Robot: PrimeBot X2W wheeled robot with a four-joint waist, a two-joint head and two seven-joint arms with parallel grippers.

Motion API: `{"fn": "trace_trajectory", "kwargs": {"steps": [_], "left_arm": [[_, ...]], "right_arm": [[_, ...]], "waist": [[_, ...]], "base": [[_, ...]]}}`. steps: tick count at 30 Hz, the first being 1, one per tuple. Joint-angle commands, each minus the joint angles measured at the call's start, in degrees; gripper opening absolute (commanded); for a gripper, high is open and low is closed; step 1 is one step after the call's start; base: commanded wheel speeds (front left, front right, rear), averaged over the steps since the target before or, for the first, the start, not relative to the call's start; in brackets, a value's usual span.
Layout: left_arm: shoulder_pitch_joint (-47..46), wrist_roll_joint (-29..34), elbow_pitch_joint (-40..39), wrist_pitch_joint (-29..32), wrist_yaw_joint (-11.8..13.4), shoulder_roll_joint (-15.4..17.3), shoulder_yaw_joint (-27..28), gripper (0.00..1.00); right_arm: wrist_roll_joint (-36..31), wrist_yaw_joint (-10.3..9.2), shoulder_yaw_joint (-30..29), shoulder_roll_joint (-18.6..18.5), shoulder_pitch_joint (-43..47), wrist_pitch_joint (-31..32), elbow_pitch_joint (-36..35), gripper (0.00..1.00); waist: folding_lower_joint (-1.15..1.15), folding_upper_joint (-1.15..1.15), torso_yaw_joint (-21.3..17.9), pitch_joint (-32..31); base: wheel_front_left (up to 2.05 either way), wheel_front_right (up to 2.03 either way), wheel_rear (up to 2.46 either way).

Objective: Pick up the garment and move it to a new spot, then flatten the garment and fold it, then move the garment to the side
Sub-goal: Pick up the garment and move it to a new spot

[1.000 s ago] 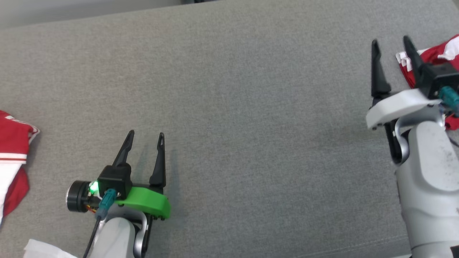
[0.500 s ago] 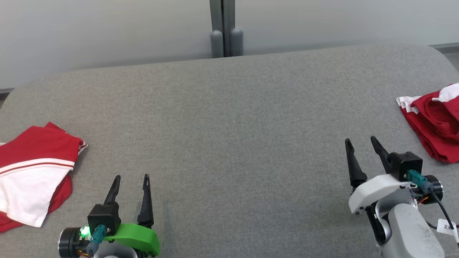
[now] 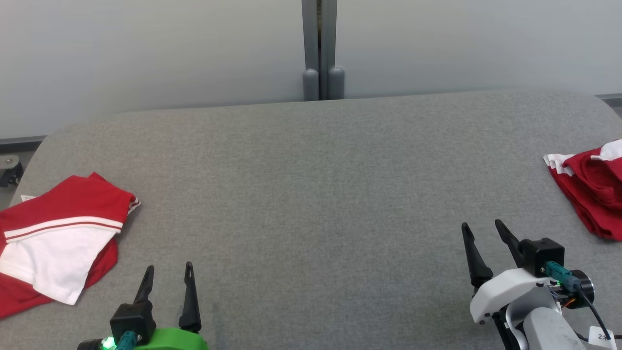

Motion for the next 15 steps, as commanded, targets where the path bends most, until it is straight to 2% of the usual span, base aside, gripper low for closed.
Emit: {"fn": "trace_trajectory", "kwargs": {"steps": [1,7,15], "left_arm": [[0.8,-0.1,-0.2,0.0,0.3,0.1,0.3,1.00],[-0.8,0.3,0.3,0.0,0.1,0.2,1.0,1.00],[-1.8,-0.8,1.5,0.0,0.8,0.2,2.6,1.00]], "right_arm": [[0.0,-0.09,0.2,-0.2,0.7,0.0,-0.2,1.00],[0.8,-0.10,1.0,-0.2,0.1,0.0,-0.4,1.00],[1.9,-0.09,2.5,-0.2,-0.2,0.0,-0.7,1.00]], "waist": [[0.00,0.00,0.3,0.3],[0.00,0.00,4.6,1.2],[0.00,0.00,15.6,3.1]], "base": [[0.00,0.00,0.00],[0.00,0.00,0.00],[0.00,0.00,0.00]]}}
